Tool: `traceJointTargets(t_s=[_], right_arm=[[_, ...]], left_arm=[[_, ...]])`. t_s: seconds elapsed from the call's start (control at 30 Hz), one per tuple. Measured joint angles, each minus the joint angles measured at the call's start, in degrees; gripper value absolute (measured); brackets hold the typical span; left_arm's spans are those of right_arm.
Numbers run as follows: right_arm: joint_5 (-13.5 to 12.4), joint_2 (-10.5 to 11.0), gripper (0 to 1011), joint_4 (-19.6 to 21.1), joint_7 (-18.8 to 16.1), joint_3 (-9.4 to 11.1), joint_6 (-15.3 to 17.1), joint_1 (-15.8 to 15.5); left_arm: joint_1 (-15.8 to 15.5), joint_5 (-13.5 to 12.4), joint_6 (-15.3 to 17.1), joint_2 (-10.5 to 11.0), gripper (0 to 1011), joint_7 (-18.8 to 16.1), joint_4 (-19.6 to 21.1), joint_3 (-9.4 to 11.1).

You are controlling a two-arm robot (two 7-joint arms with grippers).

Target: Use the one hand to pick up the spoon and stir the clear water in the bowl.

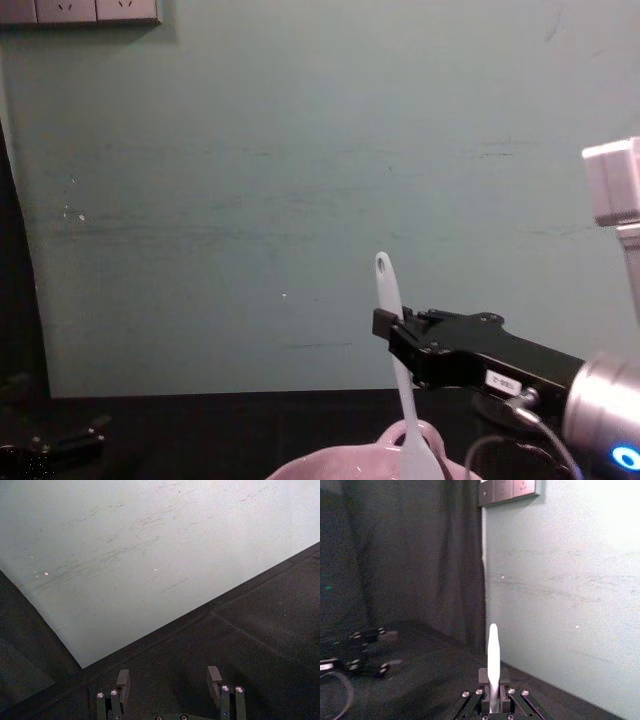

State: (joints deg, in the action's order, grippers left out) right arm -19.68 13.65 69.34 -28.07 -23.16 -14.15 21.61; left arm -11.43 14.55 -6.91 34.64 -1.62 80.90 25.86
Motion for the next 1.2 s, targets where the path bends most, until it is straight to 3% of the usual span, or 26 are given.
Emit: traceJointTargets(t_s=[0.13,0.4,0.6,0.9,1.03,1.2], right_arm=[[-2.3,2.0,117,5.0,-2.3,0.2,3.2,-3.1],[-5.1,2.0,117,8.6,-4.4,-1.8,5.4,-5.2],[-5.1,-0.8,117,5.0,-4.1,-3.4,3.1,-3.4],[-0.7,-5.2,117,-4.2,0.1,-2.6,-4.3,1.4],[0.9,-5.8,117,-6.6,2.0,-1.6,-5.5,2.5],[2.1,-4.8,117,-5.5,3.3,-0.1,-5.0,1.7]], left_arm=[[0.0,0.0,0.0,0.0,1011,0.0,0.0,0.0],[0.0,0.0,0.0,0.0,1011,0.0,0.0,0.0],[0.0,0.0,0.0,0.0,1011,0.0,0.0,0.0],[0.0,0.0,0.0,0.0,1011,0.0,0.0,0.0],[0.0,0.0,0.0,0.0,1010,0.0,0.0,0.0],[0.0,0.0,0.0,0.0,1011,0.0,0.0,0.0]])
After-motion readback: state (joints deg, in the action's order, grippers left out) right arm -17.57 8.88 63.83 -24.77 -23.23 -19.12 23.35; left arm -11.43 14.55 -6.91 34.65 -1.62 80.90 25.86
